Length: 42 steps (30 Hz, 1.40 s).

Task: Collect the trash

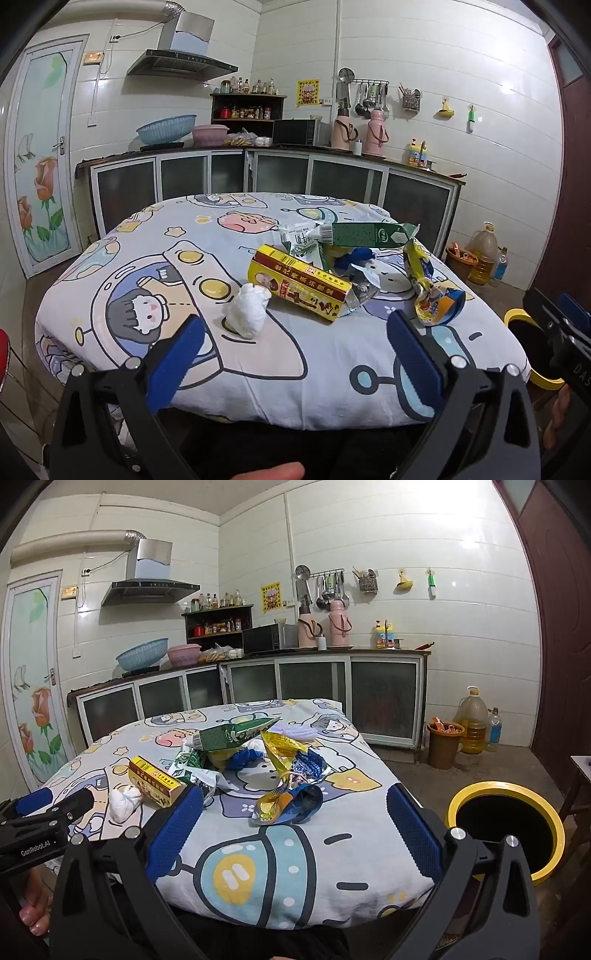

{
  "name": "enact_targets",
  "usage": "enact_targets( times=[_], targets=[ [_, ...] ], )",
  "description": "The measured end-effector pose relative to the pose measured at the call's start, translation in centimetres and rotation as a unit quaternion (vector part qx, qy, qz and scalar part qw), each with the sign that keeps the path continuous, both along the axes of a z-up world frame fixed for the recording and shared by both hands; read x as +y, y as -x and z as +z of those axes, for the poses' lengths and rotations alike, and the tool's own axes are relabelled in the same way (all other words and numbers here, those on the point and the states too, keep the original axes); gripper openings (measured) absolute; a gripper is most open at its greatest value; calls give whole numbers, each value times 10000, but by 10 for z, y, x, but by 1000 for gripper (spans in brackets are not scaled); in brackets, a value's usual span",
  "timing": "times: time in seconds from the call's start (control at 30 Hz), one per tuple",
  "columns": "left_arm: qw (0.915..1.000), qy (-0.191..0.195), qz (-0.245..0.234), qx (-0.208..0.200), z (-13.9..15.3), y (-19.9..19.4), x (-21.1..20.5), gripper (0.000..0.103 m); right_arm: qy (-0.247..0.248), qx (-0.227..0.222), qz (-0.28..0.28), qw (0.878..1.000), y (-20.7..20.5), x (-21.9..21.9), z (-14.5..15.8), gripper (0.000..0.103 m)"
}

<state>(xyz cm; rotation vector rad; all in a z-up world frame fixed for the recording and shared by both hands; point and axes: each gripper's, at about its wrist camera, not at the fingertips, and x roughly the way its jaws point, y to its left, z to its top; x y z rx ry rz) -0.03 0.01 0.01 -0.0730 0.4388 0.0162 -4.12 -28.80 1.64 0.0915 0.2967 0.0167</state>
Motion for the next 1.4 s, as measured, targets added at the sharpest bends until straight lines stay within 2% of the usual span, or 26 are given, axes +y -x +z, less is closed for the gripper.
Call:
enact_targets(
  times=[1.4],
  targets=[
    [10000, 20, -22, 42, 0, -1, -1, 95, -26, 24, -21, 10000, -2, -9, 1, 96]
  ],
)
